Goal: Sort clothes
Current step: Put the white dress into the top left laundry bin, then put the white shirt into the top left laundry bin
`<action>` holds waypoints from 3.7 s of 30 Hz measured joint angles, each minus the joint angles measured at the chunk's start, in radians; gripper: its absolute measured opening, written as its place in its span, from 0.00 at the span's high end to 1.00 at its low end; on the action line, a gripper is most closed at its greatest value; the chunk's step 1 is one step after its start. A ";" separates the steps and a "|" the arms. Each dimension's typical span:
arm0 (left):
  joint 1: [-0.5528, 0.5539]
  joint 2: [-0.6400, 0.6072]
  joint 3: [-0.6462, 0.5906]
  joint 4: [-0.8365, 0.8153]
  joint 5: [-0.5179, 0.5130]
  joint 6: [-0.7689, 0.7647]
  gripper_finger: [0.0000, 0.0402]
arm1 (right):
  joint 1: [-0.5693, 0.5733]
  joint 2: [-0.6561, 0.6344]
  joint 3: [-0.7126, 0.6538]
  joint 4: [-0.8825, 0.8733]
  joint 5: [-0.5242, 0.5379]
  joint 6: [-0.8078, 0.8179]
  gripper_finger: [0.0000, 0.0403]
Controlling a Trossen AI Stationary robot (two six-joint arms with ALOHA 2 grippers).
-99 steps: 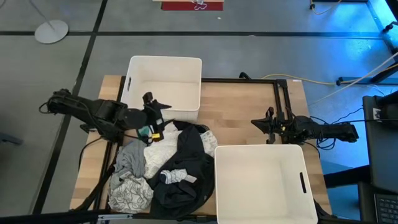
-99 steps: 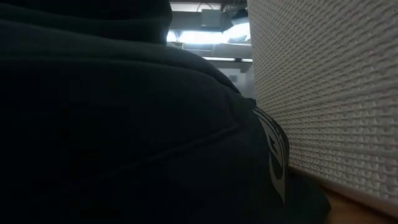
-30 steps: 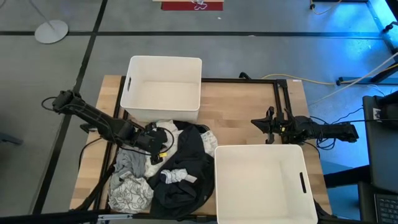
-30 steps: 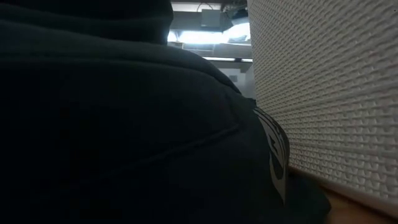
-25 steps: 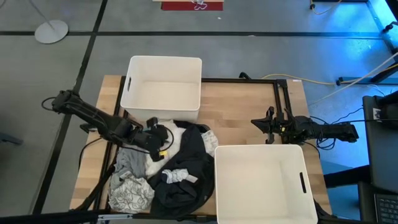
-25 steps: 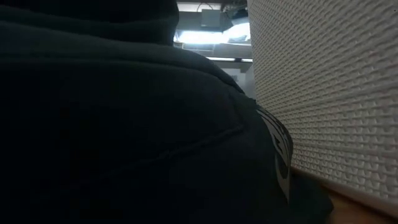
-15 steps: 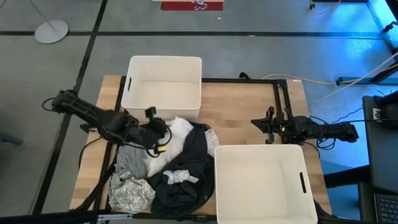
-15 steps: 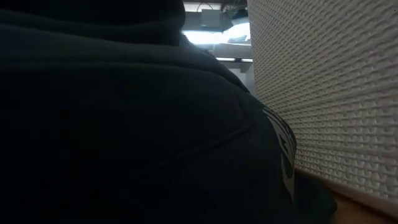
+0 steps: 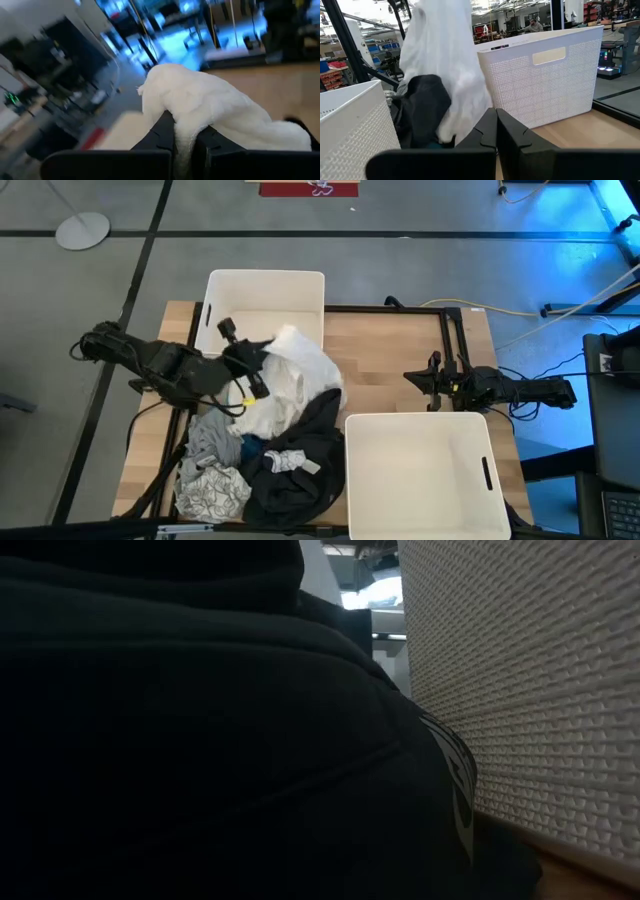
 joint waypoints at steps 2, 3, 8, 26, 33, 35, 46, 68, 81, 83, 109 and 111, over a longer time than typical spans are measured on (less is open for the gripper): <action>0.002 0.000 0.009 0.090 -0.022 0.113 0.96 | 0.000 0.000 0.000 0.000 0.000 0.000 0.99; 0.003 0.000 0.009 0.142 -0.030 0.176 0.97 | 0.000 0.000 0.000 0.000 0.000 0.000 0.99; 0.003 0.000 0.009 0.419 -0.048 0.476 0.97 | 0.000 0.000 0.000 0.000 0.000 0.000 0.99; 0.020 -0.027 0.011 1.521 0.197 1.544 0.94 | 0.000 0.000 0.000 0.000 0.000 0.000 0.99; 0.124 -0.075 0.011 1.534 0.363 1.603 0.96 | 0.000 0.000 0.000 0.003 0.000 0.000 0.99; 0.178 -0.086 0.011 1.535 0.385 1.612 0.95 | 0.000 0.000 0.000 0.009 0.000 0.000 0.99; 0.461 -0.095 0.011 1.416 0.376 1.430 0.94 | 0.000 0.000 0.000 0.014 0.000 0.000 0.99; 0.730 -0.093 0.010 0.211 0.244 0.487 0.94 | 0.000 0.000 0.000 0.014 0.000 0.000 0.99; 0.840 -0.068 -0.102 -0.186 0.548 -0.002 0.94 | 0.000 0.000 0.000 0.006 0.000 0.000 0.99; 0.860 -0.063 -0.140 -0.185 0.568 -0.021 0.94 | 0.000 0.000 0.000 0.006 -0.001 0.004 0.99; 0.924 -0.054 -0.296 -0.201 0.690 -0.226 0.56 | 0.000 0.000 0.000 -0.001 -0.004 0.008 0.99; 0.924 -0.053 -0.264 -0.239 0.721 -0.232 0.51 | 0.000 0.000 0.000 -0.001 -0.004 0.008 0.99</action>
